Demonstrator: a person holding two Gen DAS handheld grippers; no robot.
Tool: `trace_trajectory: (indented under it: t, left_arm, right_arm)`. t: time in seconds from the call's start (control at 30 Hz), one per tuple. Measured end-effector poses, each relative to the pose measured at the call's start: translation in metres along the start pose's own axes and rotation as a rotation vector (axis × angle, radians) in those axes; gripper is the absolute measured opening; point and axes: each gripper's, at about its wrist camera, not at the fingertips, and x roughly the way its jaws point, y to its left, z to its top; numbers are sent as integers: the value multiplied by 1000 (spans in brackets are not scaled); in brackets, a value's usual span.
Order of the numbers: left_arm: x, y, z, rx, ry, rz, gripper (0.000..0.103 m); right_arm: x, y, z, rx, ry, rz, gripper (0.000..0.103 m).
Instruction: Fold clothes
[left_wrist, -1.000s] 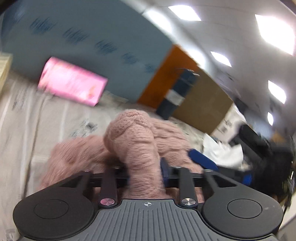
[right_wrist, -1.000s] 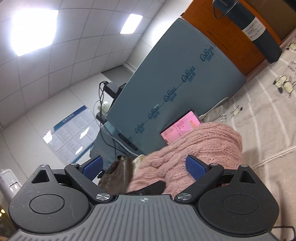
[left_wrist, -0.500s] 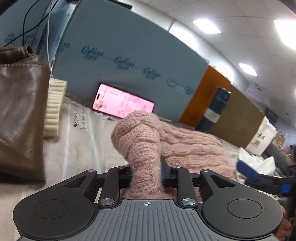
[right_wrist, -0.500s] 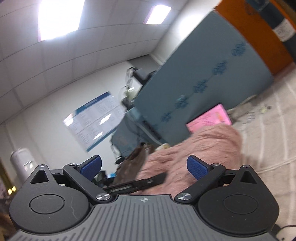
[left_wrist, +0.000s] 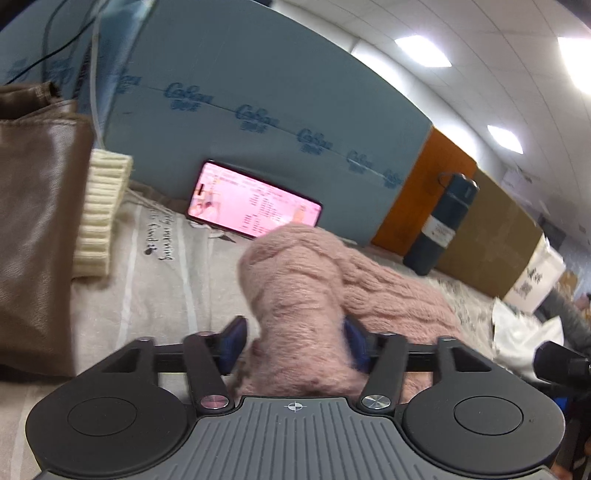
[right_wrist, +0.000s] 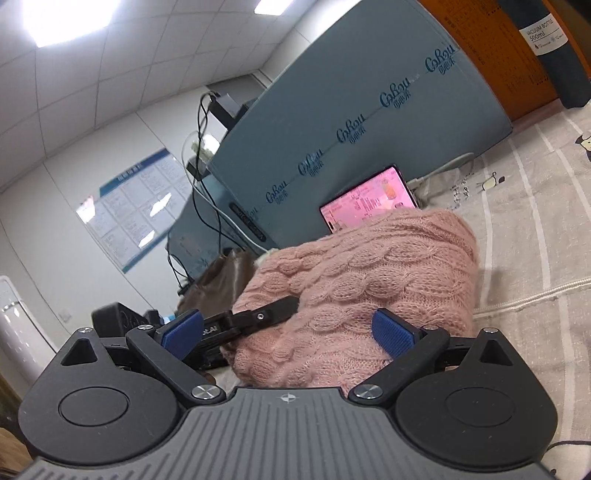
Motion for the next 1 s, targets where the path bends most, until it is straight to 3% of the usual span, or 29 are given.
trace_trajectory:
  t: [0.1, 0.27, 0.33, 0.47, 0.57, 0.67, 0.83, 1.0]
  left_arm:
    - [-12, 9, 4, -100, -37, -3, 72]
    - [-41, 22, 7, -279, -71, 35, 87]
    - [-49, 26, 6, -373, -48, 35, 91]
    - [-49, 28, -2, -491, 79, -33, 96]
    - [-39, 23, -8, -521, 163, -52, 99]
    - [-24, 21, -11, -552, 174, -23, 99]
    - [-2, 21, -2, -604, 81, 14, 101]
    - [11, 7, 8, -462, 35, -6, 101]
  right_arm:
    - [-9, -1, 2, 14, -63, 26, 100]
    - [-21, -7, 6, 61, -170, -32, 100]
    - [-23, -11, 8, 83, -194, -82, 102]
    - [-19, -18, 10, 118, -190, -184, 103]
    - [-16, -24, 9, 141, -165, -252, 103]
    - [-10, -29, 9, 166, -113, -255, 103]
    - [-1, -32, 7, 184, -28, -216, 103]
    - [2, -30, 5, 171, 6, -215, 103]
